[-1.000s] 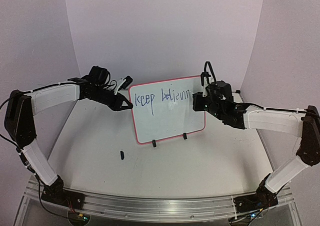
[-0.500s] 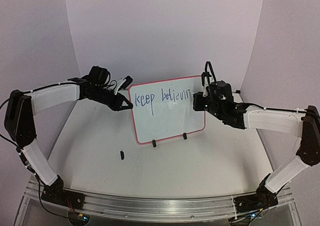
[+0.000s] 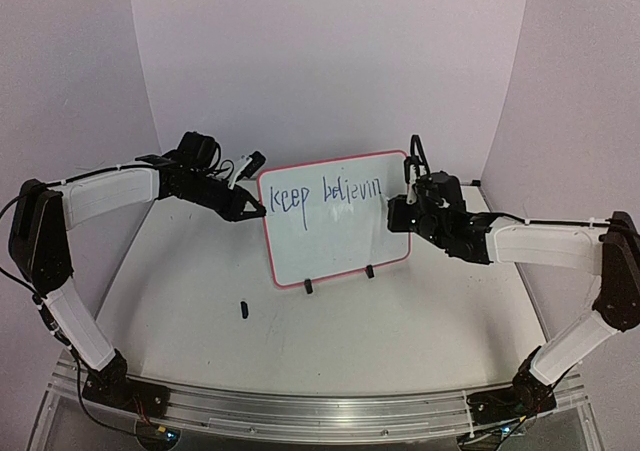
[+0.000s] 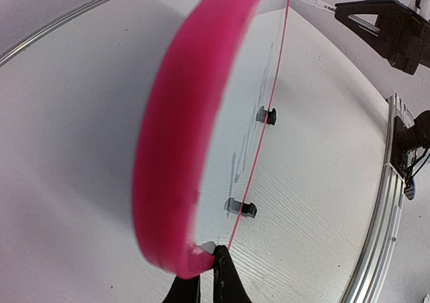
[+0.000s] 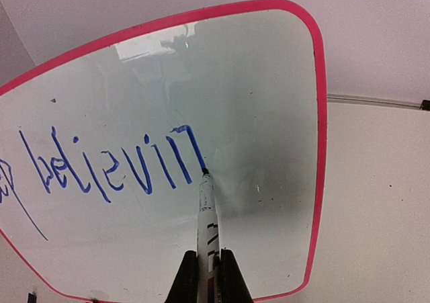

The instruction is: Write a sentence on the whiteboard

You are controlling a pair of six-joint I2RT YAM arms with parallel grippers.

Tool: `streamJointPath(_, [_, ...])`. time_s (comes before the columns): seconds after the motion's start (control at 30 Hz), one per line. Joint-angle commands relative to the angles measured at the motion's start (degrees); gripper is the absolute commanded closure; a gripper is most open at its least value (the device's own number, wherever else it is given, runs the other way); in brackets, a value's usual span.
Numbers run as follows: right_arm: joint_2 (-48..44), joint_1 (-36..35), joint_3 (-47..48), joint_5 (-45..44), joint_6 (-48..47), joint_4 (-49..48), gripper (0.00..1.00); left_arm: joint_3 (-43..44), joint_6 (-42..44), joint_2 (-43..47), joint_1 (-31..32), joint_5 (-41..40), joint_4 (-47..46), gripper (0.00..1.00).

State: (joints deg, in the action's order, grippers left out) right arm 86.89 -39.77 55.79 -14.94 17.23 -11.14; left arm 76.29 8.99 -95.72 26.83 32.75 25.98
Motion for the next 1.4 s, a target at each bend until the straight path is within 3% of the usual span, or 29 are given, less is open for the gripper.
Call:
streamJointPath(0.0, [-1.34,0.53,-0.75,0.18,1.05,0.49,1.0,-0.67,3.89,-2.33,1.3,-5.42,6.28,1.0])
streamJointPath(0.37, [-6.46,0.56,-1.82,-1.03,0.59,0.93,1.0,-0.71,3.84,-2.23,1.3,-5.34,6.26,1.0])
streamJointPath(1.37, [-0.76,1.96,4.36,-1.92,-3.76,-0.29,1.0,-0.79,3.95,-2.43,1.38,-5.51,6.31,1.0])
